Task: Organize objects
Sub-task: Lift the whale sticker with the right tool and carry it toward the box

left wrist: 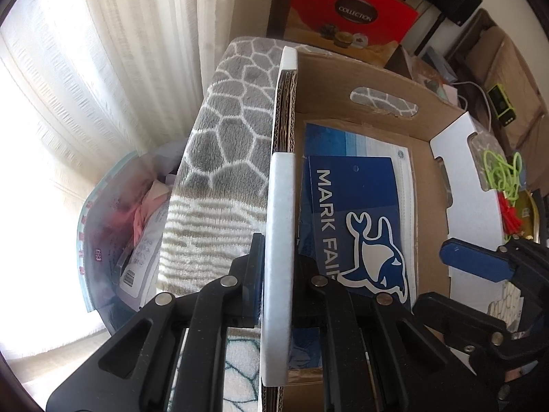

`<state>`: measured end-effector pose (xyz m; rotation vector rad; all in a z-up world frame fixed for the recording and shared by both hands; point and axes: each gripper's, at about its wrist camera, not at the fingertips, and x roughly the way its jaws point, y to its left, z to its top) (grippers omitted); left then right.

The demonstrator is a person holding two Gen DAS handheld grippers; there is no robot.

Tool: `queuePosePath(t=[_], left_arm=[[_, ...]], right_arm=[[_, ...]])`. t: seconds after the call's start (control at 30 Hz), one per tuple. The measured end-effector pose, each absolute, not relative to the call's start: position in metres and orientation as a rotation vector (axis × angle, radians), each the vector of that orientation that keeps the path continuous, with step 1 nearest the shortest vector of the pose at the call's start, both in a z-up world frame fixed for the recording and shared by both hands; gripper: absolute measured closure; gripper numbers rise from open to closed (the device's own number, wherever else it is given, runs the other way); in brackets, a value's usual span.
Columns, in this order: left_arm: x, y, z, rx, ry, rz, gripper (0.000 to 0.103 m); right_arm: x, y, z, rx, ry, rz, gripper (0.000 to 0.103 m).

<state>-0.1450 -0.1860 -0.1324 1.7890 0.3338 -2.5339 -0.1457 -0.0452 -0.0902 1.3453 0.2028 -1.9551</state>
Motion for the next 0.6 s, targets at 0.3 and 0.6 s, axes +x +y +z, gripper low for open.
queuePosePath(t=[0.3, 0.6], left_arm=[[-0.143, -0.187, -0.132, 1.786, 0.341, -2.54, 0.093], [-0.141, -0.189, -0.131, 1.778, 0.34, -2.544, 0.093]], right_arm=[[-0.166, 0.03, -0.038, 1.31, 0.204, -2.126, 0.049], [-0.194, 0.106, -0.073, 1.558, 0.11, -2.214, 0.047]])
